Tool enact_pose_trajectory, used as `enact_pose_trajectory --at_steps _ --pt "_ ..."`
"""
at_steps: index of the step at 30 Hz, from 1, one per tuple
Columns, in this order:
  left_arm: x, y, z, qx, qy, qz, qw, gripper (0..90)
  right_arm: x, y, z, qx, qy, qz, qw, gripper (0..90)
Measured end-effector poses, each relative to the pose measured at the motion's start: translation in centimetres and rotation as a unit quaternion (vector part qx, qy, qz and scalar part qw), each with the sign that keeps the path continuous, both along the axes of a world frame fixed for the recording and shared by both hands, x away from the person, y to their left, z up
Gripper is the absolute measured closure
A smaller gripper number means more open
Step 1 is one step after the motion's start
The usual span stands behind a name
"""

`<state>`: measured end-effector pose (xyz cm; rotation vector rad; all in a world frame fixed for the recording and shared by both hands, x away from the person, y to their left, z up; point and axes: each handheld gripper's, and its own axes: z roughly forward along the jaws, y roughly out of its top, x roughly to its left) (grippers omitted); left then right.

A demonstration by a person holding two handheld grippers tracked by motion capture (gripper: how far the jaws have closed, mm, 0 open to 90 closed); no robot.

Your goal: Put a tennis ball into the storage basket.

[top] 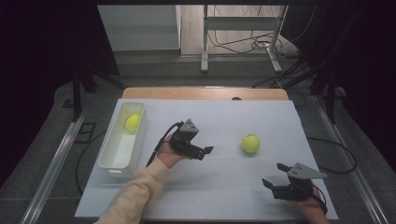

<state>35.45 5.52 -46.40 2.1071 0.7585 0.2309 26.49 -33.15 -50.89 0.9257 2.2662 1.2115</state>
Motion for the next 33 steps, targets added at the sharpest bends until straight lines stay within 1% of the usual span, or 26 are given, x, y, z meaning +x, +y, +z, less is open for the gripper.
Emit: enact_pose_trajectory --at_steps 6,13,20,25,30,32,33 --pt "0.1 -0.6 0.0 0.000 0.000 -0.005 1.0000 9.6 0.0 0.0 0.0 0.003 -0.002 -0.002 1.0000 15.7" --pt "0.1 -1.2 -0.2 -0.001 0.000 -0.013 0.9999 9.6 0.0 0.0 0.0 0.000 -0.001 -0.001 1.0000 15.7" --pt "0.3 -1.9 -0.3 -0.004 0.003 -0.016 0.9999 9.6 0.0 0.0 0.0 -0.001 0.000 -0.003 1.0000 15.6" --pt "0.3 -2.4 -0.4 -0.001 0.003 -0.023 0.9997 9.6 0.0 0.0 0.0 0.000 0.000 -0.002 1.0000 15.7" --pt "0.4 -2.5 -0.4 -0.005 0.006 -0.025 0.9997 9.4 0.0 -0.1 0.0 0.001 0.000 -0.002 1.0000 15.7" --pt "0.6 -2.5 -0.5 -0.011 0.012 -0.025 0.9996 9.3 0.0 -0.1 0.0 0.001 0.000 -0.002 1.0000 15.7" --pt "0.6 -2.5 -0.5 -0.011 0.012 -0.025 0.9996 9.3 0.0 -0.1 0.0 0.001 0.000 -0.002 1.0000 15.7"
